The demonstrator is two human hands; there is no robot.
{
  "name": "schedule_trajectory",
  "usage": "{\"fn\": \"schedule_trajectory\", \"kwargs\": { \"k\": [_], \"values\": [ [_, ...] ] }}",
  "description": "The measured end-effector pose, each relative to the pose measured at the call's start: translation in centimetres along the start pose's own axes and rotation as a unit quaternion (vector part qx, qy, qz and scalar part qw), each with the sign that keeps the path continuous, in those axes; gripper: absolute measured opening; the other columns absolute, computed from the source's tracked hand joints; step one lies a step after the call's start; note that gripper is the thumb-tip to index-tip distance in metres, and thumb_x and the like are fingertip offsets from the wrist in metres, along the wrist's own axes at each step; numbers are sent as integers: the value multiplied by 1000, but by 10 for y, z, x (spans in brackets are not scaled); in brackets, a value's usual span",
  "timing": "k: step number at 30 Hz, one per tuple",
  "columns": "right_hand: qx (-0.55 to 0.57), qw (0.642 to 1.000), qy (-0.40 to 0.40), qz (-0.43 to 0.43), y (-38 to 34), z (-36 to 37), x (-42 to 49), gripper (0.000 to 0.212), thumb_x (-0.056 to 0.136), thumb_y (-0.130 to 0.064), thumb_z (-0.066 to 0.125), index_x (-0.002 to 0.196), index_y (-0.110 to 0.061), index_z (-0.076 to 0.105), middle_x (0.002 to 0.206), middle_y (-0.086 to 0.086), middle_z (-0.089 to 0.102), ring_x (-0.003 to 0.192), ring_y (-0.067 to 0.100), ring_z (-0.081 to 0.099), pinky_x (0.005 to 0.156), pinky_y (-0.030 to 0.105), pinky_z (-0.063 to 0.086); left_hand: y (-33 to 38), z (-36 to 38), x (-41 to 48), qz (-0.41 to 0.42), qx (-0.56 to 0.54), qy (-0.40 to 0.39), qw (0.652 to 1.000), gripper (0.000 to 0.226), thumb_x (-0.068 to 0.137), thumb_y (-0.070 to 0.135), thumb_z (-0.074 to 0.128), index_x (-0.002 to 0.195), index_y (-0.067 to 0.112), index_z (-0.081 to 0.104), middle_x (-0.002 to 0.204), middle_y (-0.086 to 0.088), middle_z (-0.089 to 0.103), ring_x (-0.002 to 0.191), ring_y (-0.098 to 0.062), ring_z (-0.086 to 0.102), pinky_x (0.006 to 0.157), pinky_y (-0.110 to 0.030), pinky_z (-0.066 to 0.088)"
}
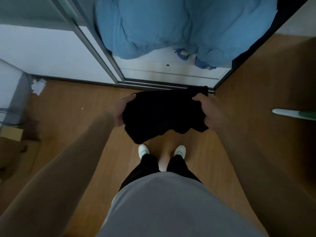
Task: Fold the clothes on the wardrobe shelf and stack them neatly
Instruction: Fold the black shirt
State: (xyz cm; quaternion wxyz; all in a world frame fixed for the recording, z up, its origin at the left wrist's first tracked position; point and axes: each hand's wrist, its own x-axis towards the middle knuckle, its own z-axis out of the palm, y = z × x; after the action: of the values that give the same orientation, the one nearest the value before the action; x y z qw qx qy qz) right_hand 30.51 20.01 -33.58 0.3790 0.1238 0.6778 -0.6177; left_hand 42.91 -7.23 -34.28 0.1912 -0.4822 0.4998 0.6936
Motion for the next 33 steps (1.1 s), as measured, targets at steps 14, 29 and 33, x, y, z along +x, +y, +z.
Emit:
{"fn": "schedule_trajectory", "kwargs": {
  "k": [14, 29, 33],
  "values": [
    [-177, 979, 103, -10, -8, 61, -3, 63, 85, -13, 49, 144, -35, 47, 110, -6, 61, 69, 5, 61, 52, 18, 50, 2, -59, -12, 200, 146, 31, 968, 27, 95, 11, 51, 95, 25, 75, 108, -10, 72, 99, -24, 67, 90, -35, 54],
    [-429, 886, -142, -101, -104, 140, -1, 49, 75, -28, 86, 117, -34, 62, 104, -17, 65, 91, -6, 64, 75, 5, 46, 117, -135, -34, 300, 567, 190, 743, 47, 72, 34, 71, 117, 25, 64, 108, -3, 67, 92, -22, 62, 80, -31, 51],
    [-632, 748, -80, -186, -124, 176, 2, 17, 87, -4, 66, 93, -20, 62, 101, 4, 66, 100, 23, 65, 81, 28, 51, 166, -155, -55, 349, 590, 275, 674, 44, 66, 45, 66, 109, 31, 69, 101, -3, 67, 94, -28, 63, 78, -35, 53]
  ]
}}
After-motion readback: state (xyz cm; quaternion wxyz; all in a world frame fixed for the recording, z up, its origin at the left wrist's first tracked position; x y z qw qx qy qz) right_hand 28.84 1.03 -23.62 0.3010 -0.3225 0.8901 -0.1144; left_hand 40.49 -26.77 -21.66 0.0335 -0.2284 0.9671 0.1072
